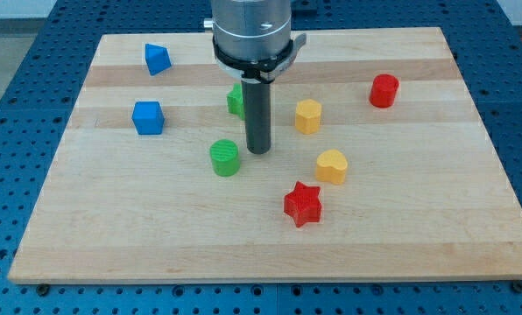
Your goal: Place the green circle below the blue cube
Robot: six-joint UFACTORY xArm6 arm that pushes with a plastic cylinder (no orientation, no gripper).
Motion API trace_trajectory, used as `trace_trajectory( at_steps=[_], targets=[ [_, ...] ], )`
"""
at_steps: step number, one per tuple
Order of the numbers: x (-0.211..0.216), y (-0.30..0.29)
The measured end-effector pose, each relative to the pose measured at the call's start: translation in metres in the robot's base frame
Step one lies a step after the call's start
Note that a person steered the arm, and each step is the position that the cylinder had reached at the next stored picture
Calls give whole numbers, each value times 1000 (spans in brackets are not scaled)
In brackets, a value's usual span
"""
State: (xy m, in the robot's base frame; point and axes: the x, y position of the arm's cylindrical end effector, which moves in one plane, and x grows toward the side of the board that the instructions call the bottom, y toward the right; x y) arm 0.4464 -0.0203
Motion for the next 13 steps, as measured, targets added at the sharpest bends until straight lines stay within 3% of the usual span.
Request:
trace_trajectory(
  at_steps=[5,9,11,13],
  targets=[
    [5,-27],
    [83,-27],
    [92,-26],
    [91,17]
  ],
)
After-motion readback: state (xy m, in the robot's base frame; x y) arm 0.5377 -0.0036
